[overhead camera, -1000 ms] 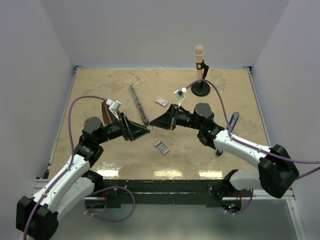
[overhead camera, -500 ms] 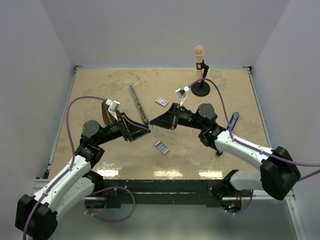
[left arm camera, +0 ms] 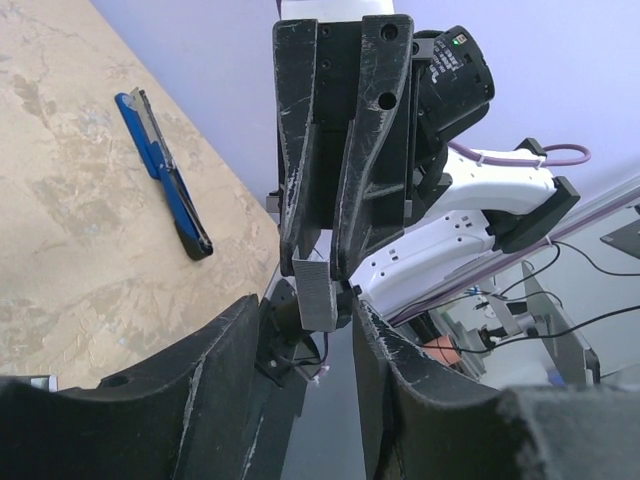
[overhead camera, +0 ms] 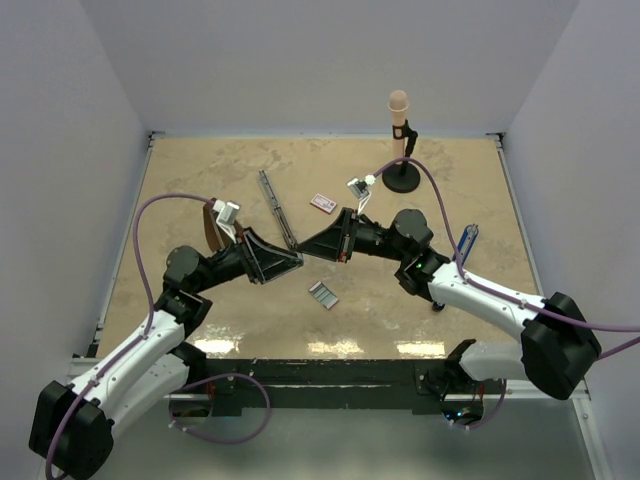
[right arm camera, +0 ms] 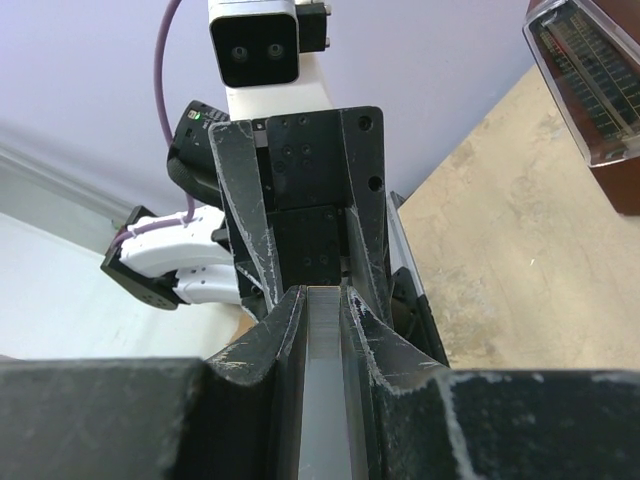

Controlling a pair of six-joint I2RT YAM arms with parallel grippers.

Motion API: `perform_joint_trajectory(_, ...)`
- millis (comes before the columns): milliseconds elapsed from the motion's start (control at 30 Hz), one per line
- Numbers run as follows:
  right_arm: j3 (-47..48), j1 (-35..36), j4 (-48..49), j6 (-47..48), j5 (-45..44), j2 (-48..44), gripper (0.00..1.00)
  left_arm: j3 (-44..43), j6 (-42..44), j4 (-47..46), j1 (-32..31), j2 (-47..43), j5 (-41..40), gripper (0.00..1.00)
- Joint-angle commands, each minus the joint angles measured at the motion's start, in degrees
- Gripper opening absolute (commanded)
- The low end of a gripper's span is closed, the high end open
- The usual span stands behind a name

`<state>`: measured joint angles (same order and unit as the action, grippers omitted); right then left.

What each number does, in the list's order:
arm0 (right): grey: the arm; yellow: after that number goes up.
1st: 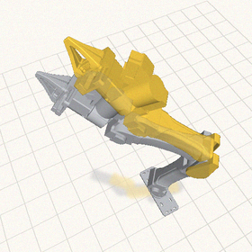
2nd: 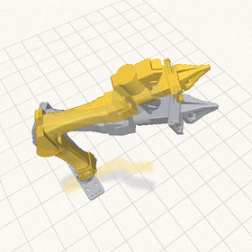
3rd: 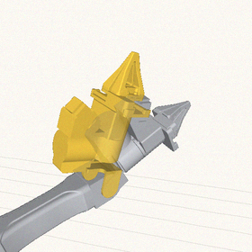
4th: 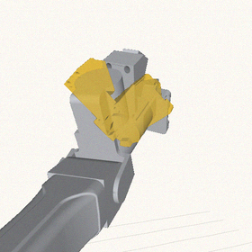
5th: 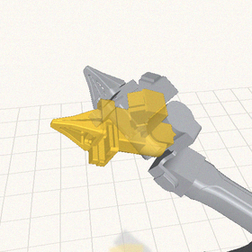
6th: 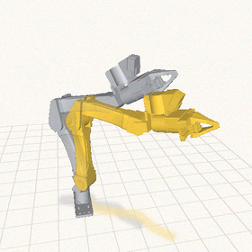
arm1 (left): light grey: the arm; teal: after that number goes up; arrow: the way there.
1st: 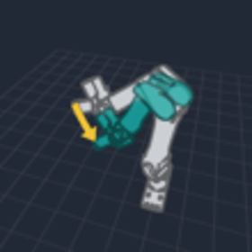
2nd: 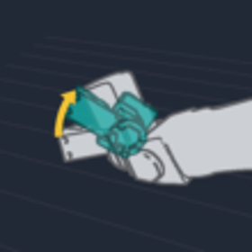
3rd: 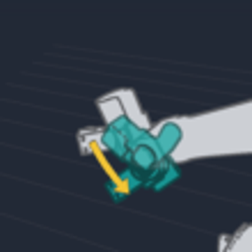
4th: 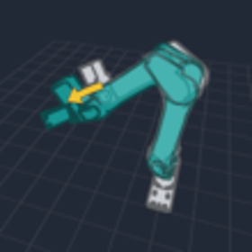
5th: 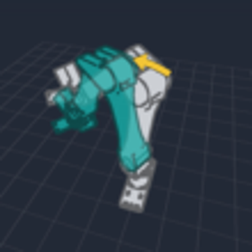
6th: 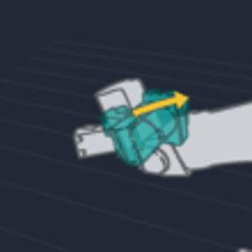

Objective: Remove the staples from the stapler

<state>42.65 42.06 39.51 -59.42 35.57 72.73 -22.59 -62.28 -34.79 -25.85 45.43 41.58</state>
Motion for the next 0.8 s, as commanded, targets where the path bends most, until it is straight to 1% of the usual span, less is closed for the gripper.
perform_joint_trajectory(0,0.3,0.4,3.7,-0.8,0.9,-0.3,0.21,0.7,-1.3,-6.0,-0.3,-0.1,-0.5,0.46)
perform_joint_trajectory(233,0.4,0.6,4.1,-1.1,1.3,0.0,0.22,1.6,-2.9,-8.5,-0.4,-0.1,-0.9,0.41)
perform_joint_trajectory(467,0.6,0.7,3.9,-1.0,1.4,0.1,0.22,2.3,-4.6,-11.7,-0.4,0.6,-0.5,0.41)
perform_joint_trajectory(767,0.7,1.3,3.7,-0.9,1.3,0.5,0.22,2.6,-5.0,-12.1,-0.5,0.6,-0.7,0.38)
